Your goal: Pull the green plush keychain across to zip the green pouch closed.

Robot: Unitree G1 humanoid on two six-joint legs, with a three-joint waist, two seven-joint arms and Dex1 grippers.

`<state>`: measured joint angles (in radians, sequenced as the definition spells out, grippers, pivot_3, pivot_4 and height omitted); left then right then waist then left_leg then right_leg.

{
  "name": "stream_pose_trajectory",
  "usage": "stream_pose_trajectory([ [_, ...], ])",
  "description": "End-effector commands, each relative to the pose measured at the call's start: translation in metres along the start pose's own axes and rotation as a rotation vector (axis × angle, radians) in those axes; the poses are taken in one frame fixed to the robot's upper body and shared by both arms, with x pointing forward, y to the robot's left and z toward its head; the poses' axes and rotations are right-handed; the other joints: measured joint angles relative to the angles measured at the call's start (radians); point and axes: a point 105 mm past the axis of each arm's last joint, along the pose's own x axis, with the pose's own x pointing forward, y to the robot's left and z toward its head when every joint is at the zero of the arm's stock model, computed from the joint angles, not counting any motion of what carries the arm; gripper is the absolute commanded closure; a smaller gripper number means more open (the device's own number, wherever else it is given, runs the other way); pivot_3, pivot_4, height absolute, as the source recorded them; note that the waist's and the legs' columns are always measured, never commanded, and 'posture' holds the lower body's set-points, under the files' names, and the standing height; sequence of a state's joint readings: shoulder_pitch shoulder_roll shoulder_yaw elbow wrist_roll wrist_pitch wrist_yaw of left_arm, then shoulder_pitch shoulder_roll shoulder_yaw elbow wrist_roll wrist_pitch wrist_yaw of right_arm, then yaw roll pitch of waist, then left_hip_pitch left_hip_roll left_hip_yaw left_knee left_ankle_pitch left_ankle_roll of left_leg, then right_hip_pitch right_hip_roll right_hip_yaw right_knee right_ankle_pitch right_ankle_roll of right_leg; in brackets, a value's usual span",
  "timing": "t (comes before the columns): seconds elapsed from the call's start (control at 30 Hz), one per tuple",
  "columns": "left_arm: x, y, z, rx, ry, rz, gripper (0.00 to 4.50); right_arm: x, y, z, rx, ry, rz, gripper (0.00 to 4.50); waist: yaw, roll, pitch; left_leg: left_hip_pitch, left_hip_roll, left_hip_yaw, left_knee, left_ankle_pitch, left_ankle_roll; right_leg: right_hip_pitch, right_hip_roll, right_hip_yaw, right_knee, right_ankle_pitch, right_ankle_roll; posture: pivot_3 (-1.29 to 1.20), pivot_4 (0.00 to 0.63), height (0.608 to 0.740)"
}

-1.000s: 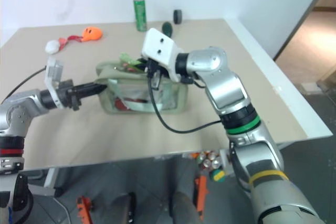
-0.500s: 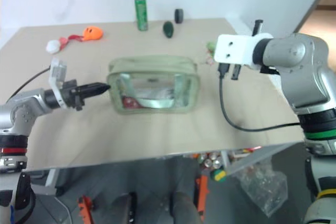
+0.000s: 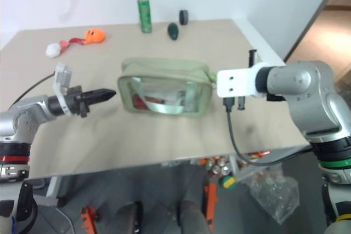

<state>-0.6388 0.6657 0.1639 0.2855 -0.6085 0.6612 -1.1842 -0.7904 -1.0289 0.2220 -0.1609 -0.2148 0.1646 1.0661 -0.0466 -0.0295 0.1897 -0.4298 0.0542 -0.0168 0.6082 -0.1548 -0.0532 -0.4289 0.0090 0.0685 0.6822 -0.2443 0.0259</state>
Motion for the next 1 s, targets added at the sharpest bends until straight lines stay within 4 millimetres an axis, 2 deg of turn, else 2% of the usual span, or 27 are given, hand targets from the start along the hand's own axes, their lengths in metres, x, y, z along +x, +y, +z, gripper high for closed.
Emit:
stream_pose_trajectory([
  [0.03, -0.002, -0.002, 0.013, 0.04, -0.027, 0.002, 4.01, -0.008, -0.016, 0.002, -0.03, 0.005, -0.059, 4.47, 0.001, 0.0, 0.0, 0.0, 0.0, 0.0, 0.0, 0.0, 0.0, 0.0, 0.0, 0.0, 0.0, 0.0, 0.0, 0.0, 0.15, 0.74],
  [0.17, -0.006, 0.006, 0.014, 0.057, -0.028, 0.048, 4.01, -0.006, -0.015, 0.0, -0.029, 0.0, -0.054, 4.47, 0.0, 0.0, 0.0, -0.001, 0.0, 0.0, 0.0, 0.0, 0.0, 0.0, 0.0, 0.0, 0.0, 0.0, 0.0, 0.0, 0.15, 0.74],
  [0.37, -0.001, 0.016, 0.032, 0.014, -0.102, 0.092, 4.01, -0.004, -0.013, 0.002, -0.023, -0.014, -0.054, 4.47, 0.0, 0.0, 0.0, 0.0, 0.0, 0.0, 0.0, 0.0, 0.0, 0.0, 0.001, 0.0, 0.0, 0.0, 0.0, 0.0, 0.15, 0.74],
  [0.4, 0.0, 0.017, 0.034, 0.003, -0.11, 0.095, 3.46, -0.004, -0.014, 0.002, -0.023, -0.016, -0.055, 4.5, 0.0, 0.0, 0.0, 0.0, 0.0, 0.0, 0.001, 0.0, 0.0, 0.0, 0.001, 0.0, 0.0, 0.0, 0.0, 0.0, 0.15, 0.74],
  [0.47, 0.003, 0.025, 0.034, 0.04, -0.101, 0.147, 2.83, -0.004, -0.014, 0.003, -0.02, -0.021, -0.056, 4.5, -0.001, 0.0, 0.0, 0.0, 0.0, 0.0, 0.001, 0.0, 0.0, 0.0, 0.0, 0.0, 0.0, 0.001, 0.001, 0.0, 0.15, 0.74],
  [0.53, 0.007, 0.023, 0.031, 0.061, -0.087, 0.123, 2.19, -0.005, -0.015, 0.004, -0.019, -0.023, -0.057, 4.5, -0.001, 0.0, 0.0, 0.0, 0.0, 0.0, 0.001, 0.0, 0.0, 0.0, 0.0, 0.001, 0.0, 0.001, 0.001, 0.0, 0.15, 0.74],
  [0.83, 0.015, -0.009, 0.028, 0.018, -0.062, -0.083, 2.19, -0.005, -0.016, 0.006, -0.015, -0.03, -0.063, 4.5, -0.001, 0.0, 0.0, 0.0, 0.0, 0.0, 0.001, 0.0, 0.0, 0.0, 0.0, 0.001, 0.0, 0.001, 0.001, 0.0, 0.15, 0.74],
  [1.0, 0.009, -0.003, 0.044, -0.009, -0.119, -0.069, 2.19, -0.005, -0.017, 0.007, -0.015, -0.033, -0.064, 4.5, -0.001, 0.0, 0.0, 0.0, 0.0, 0.0, 0.001, 0.0, 0.0, 0.0, 0.001, 0.0, 0.0, 0.001, 0.001, 0.0, 0.15, 0.74],
])
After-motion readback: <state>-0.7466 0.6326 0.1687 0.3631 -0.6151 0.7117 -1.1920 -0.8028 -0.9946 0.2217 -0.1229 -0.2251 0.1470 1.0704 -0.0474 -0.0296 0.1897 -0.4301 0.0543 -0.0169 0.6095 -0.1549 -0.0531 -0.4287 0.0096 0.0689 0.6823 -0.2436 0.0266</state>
